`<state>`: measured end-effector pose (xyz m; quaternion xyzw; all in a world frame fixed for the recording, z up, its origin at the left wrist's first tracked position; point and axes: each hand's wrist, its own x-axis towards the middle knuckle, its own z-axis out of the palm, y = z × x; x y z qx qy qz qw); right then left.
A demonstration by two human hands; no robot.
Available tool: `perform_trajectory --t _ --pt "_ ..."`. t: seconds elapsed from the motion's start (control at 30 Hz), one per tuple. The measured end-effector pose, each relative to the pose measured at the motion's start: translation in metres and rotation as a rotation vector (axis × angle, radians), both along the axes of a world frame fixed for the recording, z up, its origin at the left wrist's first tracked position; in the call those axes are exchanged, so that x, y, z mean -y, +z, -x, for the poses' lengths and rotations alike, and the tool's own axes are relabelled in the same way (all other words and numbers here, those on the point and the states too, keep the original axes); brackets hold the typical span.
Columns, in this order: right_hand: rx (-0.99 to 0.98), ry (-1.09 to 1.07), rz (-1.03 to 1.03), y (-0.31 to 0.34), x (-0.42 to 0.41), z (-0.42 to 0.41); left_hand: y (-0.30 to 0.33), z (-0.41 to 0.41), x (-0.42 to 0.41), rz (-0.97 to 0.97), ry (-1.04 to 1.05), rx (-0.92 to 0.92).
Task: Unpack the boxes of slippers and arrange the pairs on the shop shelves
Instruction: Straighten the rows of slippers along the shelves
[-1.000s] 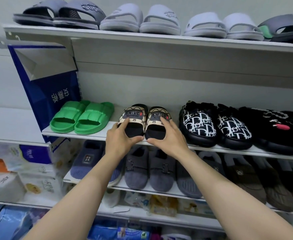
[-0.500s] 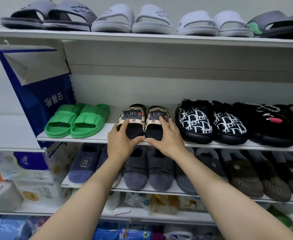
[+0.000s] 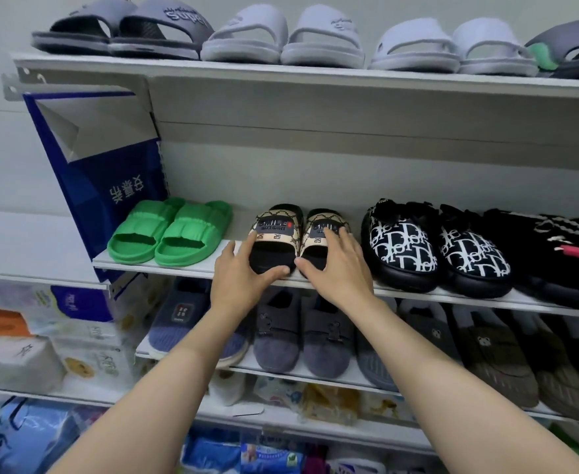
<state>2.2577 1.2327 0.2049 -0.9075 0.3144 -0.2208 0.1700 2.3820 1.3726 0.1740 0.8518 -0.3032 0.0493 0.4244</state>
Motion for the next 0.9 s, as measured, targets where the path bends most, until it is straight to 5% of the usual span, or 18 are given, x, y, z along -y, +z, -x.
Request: perform_trajectory --t 0.47,0.9 --pt "0.028 0.133 -0.06 0.018 -0.116 -0.131 0.016 -0.165 -0.141 -0.097 0.092 0.064" --pt "-0.038 0.063 -0.15 -0.008 -0.162 -0.194 0.002 -0.213 -0.166 -0.139 -0.124 -0.052"
